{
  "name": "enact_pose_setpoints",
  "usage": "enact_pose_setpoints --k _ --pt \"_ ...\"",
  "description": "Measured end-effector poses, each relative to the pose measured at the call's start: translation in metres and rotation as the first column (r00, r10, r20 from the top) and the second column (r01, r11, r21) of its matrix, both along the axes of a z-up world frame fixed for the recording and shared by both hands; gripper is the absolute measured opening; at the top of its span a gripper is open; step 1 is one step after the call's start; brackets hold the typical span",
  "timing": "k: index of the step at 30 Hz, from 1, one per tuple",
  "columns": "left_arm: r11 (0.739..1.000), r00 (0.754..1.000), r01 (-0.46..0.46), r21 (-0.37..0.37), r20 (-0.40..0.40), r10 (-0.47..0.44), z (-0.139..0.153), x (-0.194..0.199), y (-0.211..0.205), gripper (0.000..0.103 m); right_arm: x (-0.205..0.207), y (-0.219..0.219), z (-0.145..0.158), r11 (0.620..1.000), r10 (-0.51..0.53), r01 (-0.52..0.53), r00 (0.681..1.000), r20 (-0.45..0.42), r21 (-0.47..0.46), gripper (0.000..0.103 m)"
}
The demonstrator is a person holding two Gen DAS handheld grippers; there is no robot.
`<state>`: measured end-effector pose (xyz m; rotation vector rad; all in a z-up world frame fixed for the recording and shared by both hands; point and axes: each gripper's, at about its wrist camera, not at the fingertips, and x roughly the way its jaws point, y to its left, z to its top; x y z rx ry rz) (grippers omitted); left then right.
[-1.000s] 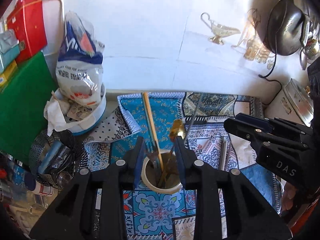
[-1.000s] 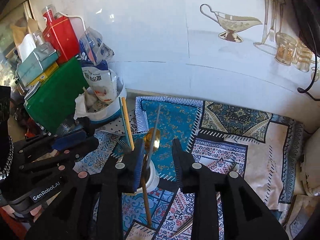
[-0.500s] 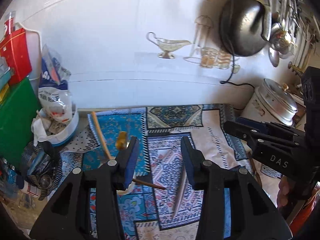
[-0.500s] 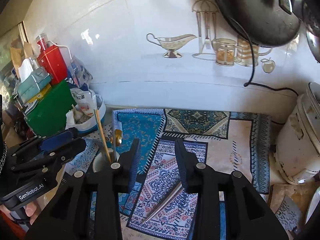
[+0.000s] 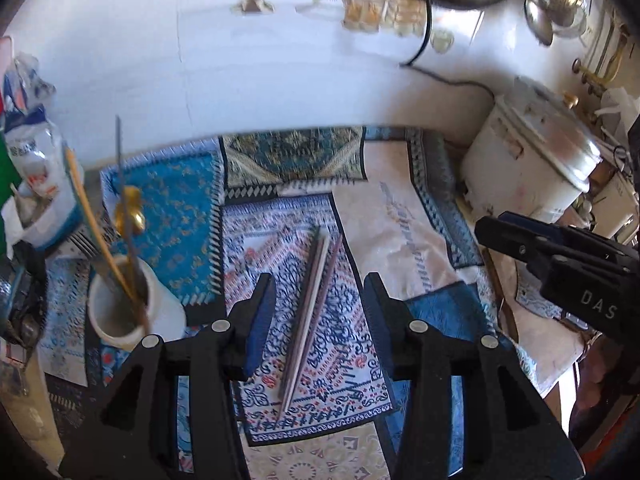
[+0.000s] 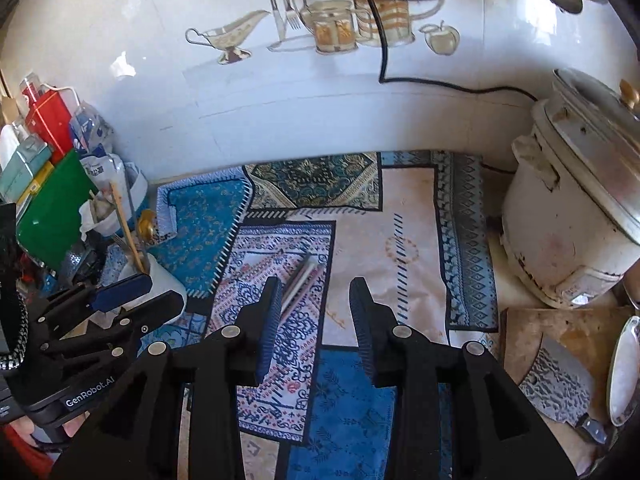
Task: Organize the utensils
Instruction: 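Move both tools back over the loose chopsticks on the cloth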
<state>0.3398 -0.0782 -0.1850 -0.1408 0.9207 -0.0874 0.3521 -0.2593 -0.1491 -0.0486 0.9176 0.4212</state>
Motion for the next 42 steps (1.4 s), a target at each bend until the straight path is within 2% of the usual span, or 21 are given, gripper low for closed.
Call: enact_pose_setpoints --k 7,12,14,16,17,27,30,31,42 --pt "1.0 0.989 0.017 0.014 -0.144 -0.015 -0.063 0.021 -0.012 0.045 0.014 -0.012 -0.047 0.999 -0.027 0.024 0.993 -0.117 -0.026 0.032" --pt "0.999 0.978 0.007 0.046 -0.21 0.002 -0.106 0.039 -0.002 0.043 0.02 -0.008 -0.078 0.999 -0.028 0.023 0.98 -0.197 -0.028 0.032" --pt "0.999 0.973 0.006 0.043 -0.23 0.004 -0.118 0.047 0.003 0.038 0.023 -0.004 -0.091 0.999 -0.026 0.02 0.974 -0.227 -0.03 0.032" --pt "0.999 0.967 0.012 0.036 -0.254 -0.002 -0.127 0.053 0.006 0.024 0.026 0.001 -0.103 0.999 -0.023 0.017 0.966 -0.258 -0.028 0.032" --pt "0.999 0.964 0.021 0.029 -0.264 -0.012 -0.131 0.058 0.008 0.022 0.028 0.003 -0.107 1.0 -0.023 0.016 0.963 -0.268 -0.027 0.032" --pt "0.995 0.957 0.101 0.012 -0.276 -0.094 -0.142 0.083 0.004 0.014 0.041 0.019 -0.13 0.999 -0.029 0.035 0.942 -0.334 0.012 0.032" --pt "0.994 0.954 0.111 -0.014 -0.279 -0.111 -0.143 0.087 0.007 0.003 0.043 0.024 -0.137 0.999 -0.036 0.046 0.936 -0.351 0.021 0.032" --pt "0.993 0.949 0.116 -0.024 -0.293 -0.118 -0.146 0.087 0.009 0.003 0.044 0.026 -0.14 0.998 -0.038 0.05 0.933 -0.358 0.024 0.032" --pt "0.988 0.925 0.127 -0.093 -0.349 -0.151 -0.147 0.045 0.036 0.003 0.042 0.073 -0.157 1.0 -0.01 0.013 0.931 -0.364 0.008 0.032"
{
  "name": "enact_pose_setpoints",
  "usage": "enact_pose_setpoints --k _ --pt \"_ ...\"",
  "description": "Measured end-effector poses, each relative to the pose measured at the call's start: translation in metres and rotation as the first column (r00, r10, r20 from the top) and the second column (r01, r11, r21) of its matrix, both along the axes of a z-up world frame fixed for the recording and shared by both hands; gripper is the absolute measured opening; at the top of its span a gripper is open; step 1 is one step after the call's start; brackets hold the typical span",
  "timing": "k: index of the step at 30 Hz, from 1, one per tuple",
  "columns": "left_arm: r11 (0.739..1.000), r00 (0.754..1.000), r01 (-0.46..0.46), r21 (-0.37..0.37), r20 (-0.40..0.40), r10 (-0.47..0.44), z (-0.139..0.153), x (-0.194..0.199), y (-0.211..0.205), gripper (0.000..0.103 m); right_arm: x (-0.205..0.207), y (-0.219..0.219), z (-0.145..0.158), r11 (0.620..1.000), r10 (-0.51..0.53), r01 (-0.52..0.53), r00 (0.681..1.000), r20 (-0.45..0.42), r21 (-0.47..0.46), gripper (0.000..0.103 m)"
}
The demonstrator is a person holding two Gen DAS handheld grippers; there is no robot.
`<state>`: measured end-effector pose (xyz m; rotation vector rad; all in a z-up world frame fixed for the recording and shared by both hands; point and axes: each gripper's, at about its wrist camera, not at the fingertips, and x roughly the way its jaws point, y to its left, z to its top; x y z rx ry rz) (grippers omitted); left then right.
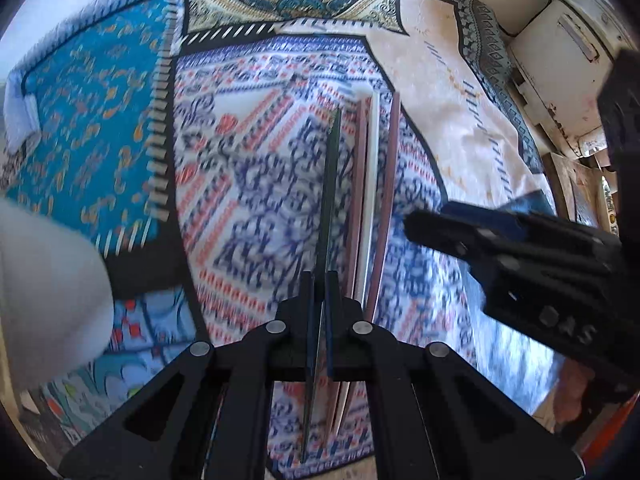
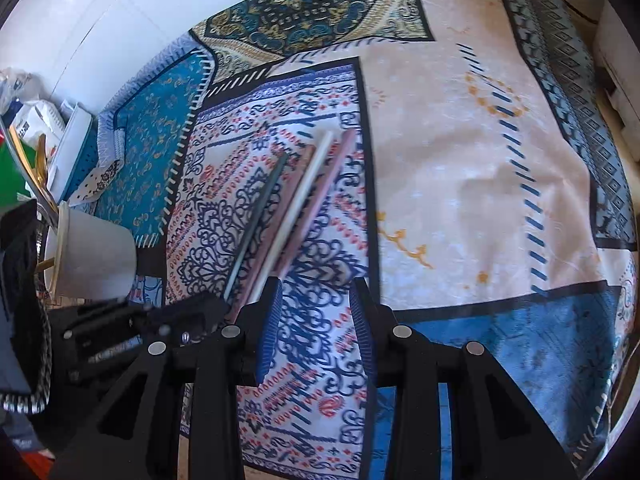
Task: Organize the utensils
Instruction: 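Grasp a dark chopstick with the left tool while the right tool grasps a pink chopstick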
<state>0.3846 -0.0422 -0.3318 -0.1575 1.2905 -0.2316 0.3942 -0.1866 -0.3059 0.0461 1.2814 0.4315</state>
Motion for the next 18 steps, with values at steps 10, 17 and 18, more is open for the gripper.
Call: enact_pose_setpoints --k 10,17,18 --pt "0.998 0.999 0.01 -0.063 -0.036 -0.012 -0.004 -0.027 0.006 0.003 -0.015 0.024 -0.004 0.988 0.07 -0.052 0.99 0.12 -0.145 0.032" --pt "0.995 0.998 0.011 -0.095 -0.063 -0.017 -0.007 -0.028 -0.007 0.003 -0.014 0.018 -0.002 0.982 0.123 -0.11 0.989 0.082 -0.152 0.008" --pt "0.995 0.998 0.012 -0.099 -0.067 -0.019 -0.007 -0.028 -0.009 0.003 -0.013 0.012 -0.002 0.983 0.122 -0.11 0.99 0.075 -0.146 0.008"
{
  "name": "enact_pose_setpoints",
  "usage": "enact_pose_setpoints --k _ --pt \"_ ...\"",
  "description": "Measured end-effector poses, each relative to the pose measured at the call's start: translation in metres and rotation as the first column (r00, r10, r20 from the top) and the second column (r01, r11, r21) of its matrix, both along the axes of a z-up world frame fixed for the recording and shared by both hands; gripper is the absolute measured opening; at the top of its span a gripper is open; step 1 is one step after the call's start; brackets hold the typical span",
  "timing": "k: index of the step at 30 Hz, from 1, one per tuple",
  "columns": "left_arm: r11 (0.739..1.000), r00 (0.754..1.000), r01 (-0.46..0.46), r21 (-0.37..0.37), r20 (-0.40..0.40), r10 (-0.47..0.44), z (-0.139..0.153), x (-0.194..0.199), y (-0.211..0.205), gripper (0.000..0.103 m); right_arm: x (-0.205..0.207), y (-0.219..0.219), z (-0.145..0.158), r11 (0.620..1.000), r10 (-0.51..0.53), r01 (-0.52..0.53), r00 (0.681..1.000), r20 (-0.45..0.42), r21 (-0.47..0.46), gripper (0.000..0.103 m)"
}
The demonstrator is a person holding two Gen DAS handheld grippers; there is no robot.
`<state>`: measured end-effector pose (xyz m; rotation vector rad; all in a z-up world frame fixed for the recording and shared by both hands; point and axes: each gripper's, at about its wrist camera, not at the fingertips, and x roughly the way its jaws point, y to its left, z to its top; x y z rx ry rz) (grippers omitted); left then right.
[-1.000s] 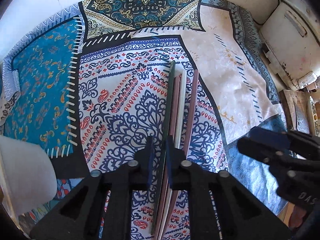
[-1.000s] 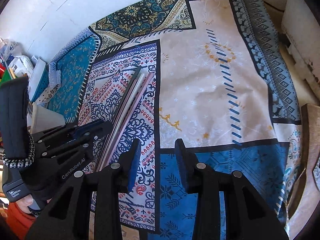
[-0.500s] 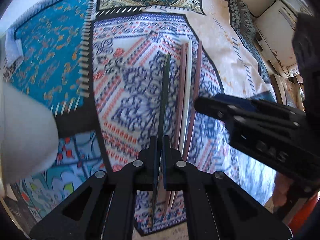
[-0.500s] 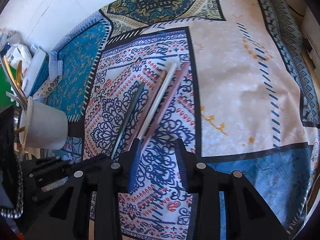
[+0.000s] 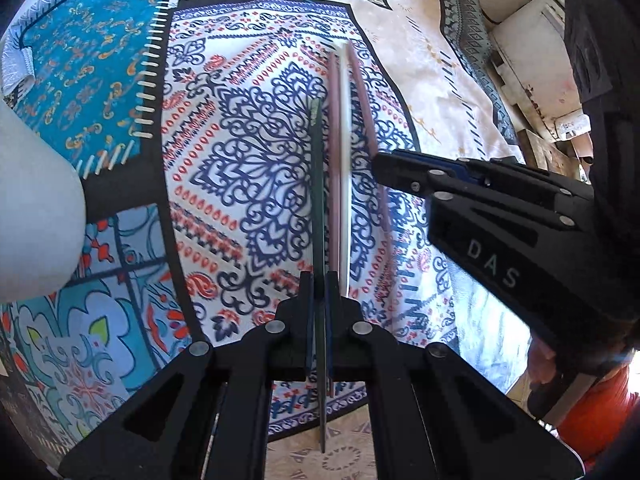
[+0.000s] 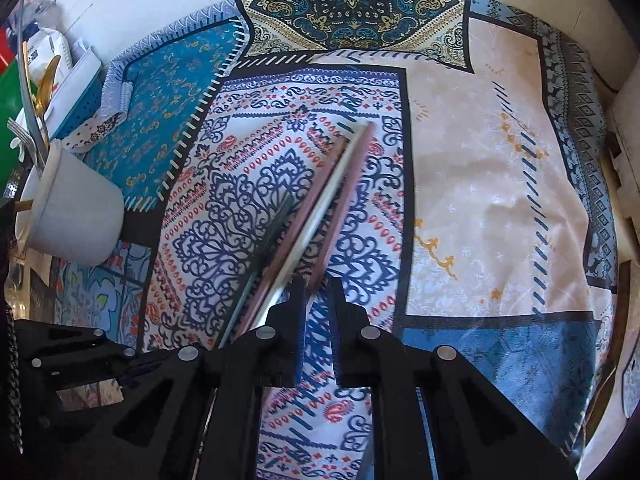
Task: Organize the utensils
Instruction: 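Grasp a dark chopstick with the left tool while the right tool grasps a pink chopstick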
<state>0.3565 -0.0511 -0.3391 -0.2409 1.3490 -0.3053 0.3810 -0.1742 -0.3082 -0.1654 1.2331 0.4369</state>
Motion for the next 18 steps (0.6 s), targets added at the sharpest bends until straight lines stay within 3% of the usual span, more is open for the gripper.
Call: enact_pose_setpoints --k 7,18 --pt "0.999 1.0 -0.024 0.03 0.017 0.023 0.001 0.015 -0.008 0.003 0.002 -0.034 -0.001 1.0 -0.009 0.008 0.998 -0.062 -0.018 0.006" --pt "0.997 0.999 -0.013 0.079 0.048 0.009 0.002 0.05 -0.023 0.004 0.026 -0.038 -0.003 1.0 -0.014 0.016 0.996 -0.088 0.018 0.007"
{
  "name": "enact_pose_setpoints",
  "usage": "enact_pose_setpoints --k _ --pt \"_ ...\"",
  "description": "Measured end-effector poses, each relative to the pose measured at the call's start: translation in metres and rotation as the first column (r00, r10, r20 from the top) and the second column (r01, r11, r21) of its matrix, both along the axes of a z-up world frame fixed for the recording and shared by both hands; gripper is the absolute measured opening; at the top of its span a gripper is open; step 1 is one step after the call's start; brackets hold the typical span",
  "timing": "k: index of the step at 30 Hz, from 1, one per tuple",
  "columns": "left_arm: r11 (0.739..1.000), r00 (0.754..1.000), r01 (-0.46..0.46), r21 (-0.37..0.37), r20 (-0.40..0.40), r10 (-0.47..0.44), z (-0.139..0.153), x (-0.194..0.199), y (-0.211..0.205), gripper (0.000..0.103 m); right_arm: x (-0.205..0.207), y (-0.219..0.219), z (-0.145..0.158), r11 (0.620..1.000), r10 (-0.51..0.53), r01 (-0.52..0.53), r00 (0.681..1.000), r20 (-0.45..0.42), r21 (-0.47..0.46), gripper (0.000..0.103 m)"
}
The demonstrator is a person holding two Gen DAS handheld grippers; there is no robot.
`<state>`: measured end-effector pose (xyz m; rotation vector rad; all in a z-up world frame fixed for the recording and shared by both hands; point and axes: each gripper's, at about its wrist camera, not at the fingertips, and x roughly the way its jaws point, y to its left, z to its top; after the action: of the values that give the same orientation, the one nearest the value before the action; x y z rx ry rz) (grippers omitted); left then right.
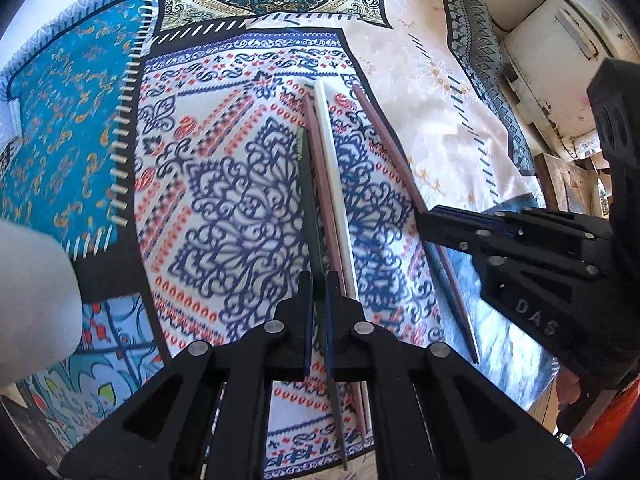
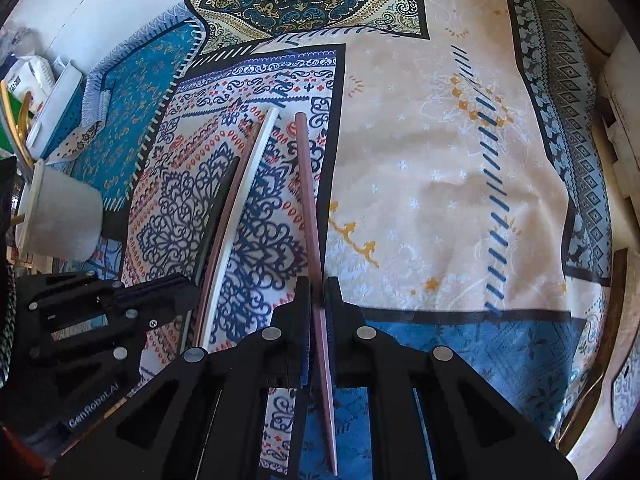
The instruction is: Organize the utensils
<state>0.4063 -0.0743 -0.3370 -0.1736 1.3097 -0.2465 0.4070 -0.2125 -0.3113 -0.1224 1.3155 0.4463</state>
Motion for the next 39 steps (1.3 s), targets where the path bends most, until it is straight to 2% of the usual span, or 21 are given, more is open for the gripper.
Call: enact_pose_setpoints --k 11,15,24,26,33,39 --pt "0.999 1.0 -0.03 0.011 -0.005 0.03 0.003 0.024 -0.007 0.005 0.009 0.013 -0.003 0.997 0.074 -0.074 0.997 -0.001 0.014 0.007" --pt "0.999 0.999 -0.053 -0.007 -0.013 0.053 0.003 0.032 -0.007 0.005 0.008 0.02 -0.002 0.996 0.087 -0.087 0.996 0.015 0.005 0.006" --pt "0.997 1.0 -0.001 0.079 0.017 0.0 0.008 0.034 -0.021 0.003 -0.003 -0.006 0.005 0.998 0.031 -0.031 1.0 0.002 0.052 0.006" --pt "0.994 0.999 -0.001 0.108 0.035 -0.003 0.01 0.027 -0.026 0.0 -0.006 -0.011 0.009 0.998 0.017 -0.017 1.0 0.008 0.068 0.006" --pt "0.991 0.994 0.002 0.131 0.11 -0.017 0.032 -0.005 -0.027 0.0 -0.014 -0.025 0.03 0.993 -0.018 0.012 0.998 0.052 0.12 0.006" --pt "0.994 0.994 -0.016 0.111 0.107 0.004 0.033 -0.004 -0.019 0.001 -0.024 -0.031 0.049 0.988 -0.043 0.027 0.994 0.099 0.15 0.006"
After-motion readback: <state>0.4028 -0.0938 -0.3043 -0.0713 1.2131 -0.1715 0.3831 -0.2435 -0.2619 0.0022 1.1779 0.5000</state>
